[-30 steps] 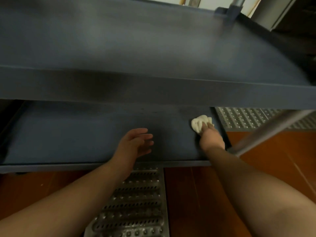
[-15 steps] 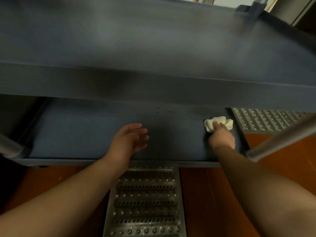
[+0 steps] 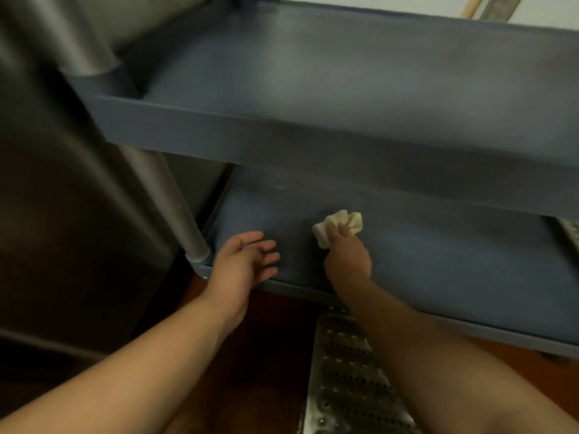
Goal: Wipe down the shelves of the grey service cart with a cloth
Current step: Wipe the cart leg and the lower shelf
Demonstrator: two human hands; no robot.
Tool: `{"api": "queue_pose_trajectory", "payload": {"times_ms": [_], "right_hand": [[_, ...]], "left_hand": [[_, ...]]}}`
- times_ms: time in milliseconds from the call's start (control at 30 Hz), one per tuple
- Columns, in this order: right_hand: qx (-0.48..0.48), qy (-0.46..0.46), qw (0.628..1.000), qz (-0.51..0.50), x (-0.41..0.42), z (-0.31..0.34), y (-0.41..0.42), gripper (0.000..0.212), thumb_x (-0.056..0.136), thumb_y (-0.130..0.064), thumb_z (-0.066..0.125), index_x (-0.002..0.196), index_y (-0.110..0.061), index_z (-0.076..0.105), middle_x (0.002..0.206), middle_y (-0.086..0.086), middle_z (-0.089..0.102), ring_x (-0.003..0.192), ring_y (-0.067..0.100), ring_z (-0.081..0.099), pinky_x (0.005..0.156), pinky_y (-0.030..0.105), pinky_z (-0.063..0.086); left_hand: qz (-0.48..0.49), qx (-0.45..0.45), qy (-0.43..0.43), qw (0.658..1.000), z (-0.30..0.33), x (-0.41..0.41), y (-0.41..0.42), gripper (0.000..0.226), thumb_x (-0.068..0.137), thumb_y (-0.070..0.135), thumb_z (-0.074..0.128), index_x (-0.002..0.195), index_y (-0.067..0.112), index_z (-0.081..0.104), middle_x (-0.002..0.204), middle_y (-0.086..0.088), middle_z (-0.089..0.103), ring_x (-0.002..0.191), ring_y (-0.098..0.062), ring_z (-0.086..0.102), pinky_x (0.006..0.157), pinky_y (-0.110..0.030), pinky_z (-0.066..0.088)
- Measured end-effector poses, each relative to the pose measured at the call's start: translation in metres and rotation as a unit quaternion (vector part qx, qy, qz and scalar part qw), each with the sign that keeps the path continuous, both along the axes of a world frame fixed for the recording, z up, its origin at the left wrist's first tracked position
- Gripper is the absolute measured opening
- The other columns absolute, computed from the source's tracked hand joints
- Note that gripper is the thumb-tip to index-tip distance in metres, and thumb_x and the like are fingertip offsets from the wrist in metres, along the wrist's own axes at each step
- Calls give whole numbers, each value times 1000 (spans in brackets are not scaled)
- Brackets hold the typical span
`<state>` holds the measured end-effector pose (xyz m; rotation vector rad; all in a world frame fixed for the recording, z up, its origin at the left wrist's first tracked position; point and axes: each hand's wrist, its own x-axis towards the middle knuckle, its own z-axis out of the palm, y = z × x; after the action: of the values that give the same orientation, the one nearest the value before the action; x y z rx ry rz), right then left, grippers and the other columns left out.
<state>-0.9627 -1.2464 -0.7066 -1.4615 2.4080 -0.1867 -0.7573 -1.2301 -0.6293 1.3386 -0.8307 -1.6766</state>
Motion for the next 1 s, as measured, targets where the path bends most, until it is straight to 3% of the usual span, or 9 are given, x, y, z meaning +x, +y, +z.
{"api": "queue_pose_trajectory", "payload": {"times_ms": [200, 300, 400, 500, 667, 800, 1000], "right_hand": [[-87, -3, 983, 159, 123, -18, -48, 56, 91, -12, 53, 144, -27, 42, 146, 5, 48, 126, 30, 51, 96, 43, 50], [-95, -7, 965, 245, 160, -16, -76, 49, 94, -19, 54, 142, -25, 45, 147, 4, 44, 128, 31, 48, 99, 43, 47], [-99, -29, 958, 268, 182, -12, -99, 32, 99, -31, 43, 130, -27, 50, 138, 3, 49, 118, 31, 52, 89, 46, 50], [-103, -1, 959, 263, 185, -16, -106, 28, 99, -34, 38, 124, -27, 50, 132, 2, 49, 110, 29, 53, 79, 44, 51], [-93, 38, 970, 223, 149, -21, -98, 40, 100, -24, 43, 140, -24, 41, 148, 3, 39, 122, 28, 47, 91, 41, 50], [-59, 55, 980, 180, 84, -15, -80, 64, 93, -13, 56, 151, -21, 29, 156, 5, 32, 133, 30, 41, 99, 44, 47], [-24, 62, 993, 94, -46, -7, -37, 64, 99, -12, 47, 156, -24, 22, 161, 4, 26, 139, 33, 34, 104, 47, 42]], "left_hand": [[64, 20, 0, 998, 8, 62, 3, 30, 89, -5, 41, 105, 14, 57, 105, -12, 69, 91, -25, 68, 80, -40, 55], [87, 19, 10, 996, 11, 78, 4, 32, 89, -5, 40, 111, 12, 56, 103, -11, 69, 90, -25, 69, 87, -44, 53], [104, 4, 18, 994, 11, 83, -2, 31, 89, -6, 41, 110, 11, 56, 101, -12, 70, 87, -25, 70, 84, -42, 54], [109, 11, 29, 994, 8, 77, -9, 31, 88, -7, 40, 108, 11, 56, 101, -14, 70, 84, -25, 68, 80, -40, 54], [80, 10, 31, 996, 5, 50, -12, 34, 86, -10, 40, 110, 10, 55, 101, -13, 69, 89, -27, 67, 81, -41, 54], [62, 2, 19, 998, -4, 20, -11, 32, 87, -9, 41, 109, 10, 55, 103, -13, 68, 91, -29, 69, 76, -38, 56], [19, 7, 22, 1000, -12, -58, 5, 34, 85, -11, 37, 102, 15, 53, 103, -13, 65, 90, -28, 66, 76, -37, 54]]}}
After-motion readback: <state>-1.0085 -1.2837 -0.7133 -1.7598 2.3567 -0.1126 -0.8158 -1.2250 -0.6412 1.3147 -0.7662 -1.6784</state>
